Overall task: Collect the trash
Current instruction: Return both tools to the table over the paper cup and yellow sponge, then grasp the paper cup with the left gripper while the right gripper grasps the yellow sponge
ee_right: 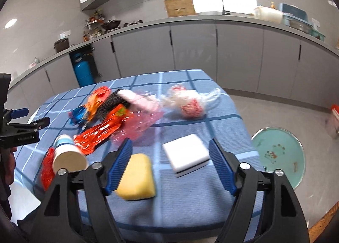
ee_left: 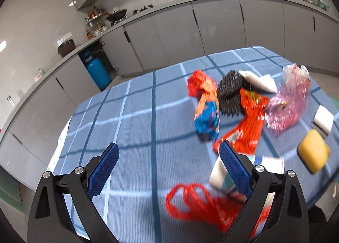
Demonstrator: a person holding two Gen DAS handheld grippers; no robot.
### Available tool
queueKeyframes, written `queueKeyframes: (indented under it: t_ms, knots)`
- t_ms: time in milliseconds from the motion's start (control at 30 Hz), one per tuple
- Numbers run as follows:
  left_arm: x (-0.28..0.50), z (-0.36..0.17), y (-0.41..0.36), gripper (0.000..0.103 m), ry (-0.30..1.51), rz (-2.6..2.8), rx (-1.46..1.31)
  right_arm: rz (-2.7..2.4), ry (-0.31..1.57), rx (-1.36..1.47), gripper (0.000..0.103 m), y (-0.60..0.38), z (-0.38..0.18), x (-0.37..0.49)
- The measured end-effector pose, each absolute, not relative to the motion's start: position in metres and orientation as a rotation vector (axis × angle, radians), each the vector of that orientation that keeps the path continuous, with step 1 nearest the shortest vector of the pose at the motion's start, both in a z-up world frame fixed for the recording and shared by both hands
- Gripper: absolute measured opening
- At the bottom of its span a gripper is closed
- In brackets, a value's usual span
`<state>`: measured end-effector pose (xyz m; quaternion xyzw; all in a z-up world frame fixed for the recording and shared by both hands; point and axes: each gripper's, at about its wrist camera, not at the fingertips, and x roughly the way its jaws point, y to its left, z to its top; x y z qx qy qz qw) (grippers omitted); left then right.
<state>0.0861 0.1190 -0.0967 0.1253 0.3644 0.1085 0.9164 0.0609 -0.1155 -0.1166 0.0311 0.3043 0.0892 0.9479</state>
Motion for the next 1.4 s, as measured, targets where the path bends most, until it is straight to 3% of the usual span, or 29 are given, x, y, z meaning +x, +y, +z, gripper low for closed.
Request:
queueKeyframes:
  t_ms: [567, 733, 1200, 1233, 1267, 1333, 1400]
  knots:
    - [0.043, -0.122, 0.129, 0.094, 0.818, 0.221, 0.198, 0.224, 0.672, -0.051, 0.082, -0.080, -0.135, 0.045]
    - [0.041, -0.108, 0.105, 0.094, 0.765, 0.139, 0.203, 0.223, 0.687, -0.059, 0.082, -0.078, -0.141, 0.048]
    - [0.052, -0.129, 0.049, 0.092, 0.772, 0.044, 0.352, 0.230, 0.716, -0.042, 0.081, -0.087, -0.155, 0.053]
    - [0.055, -0.132, 0.048, 0.083, 0.777, 0.049, 0.359, 0.228, 0.716, -0.039, 0.081, -0.089, -0.155, 0.054]
    - [0.058, -0.136, 0.048, 0.063, 0.791, 0.043, 0.353, 0.227, 0.716, -0.036, 0.081, -0.090, -0.155, 0.054]
    - [0.064, -0.141, 0.050, 0.039, 0.829, 0.029, 0.333, 0.226, 0.717, -0.030, 0.081, -0.092, -0.156, 0.054]
    - [0.065, -0.142, 0.051, 0.035, 0.823, 0.041, 0.338, 0.231, 0.718, -0.024, 0.081, -0.092, -0.156, 0.055]
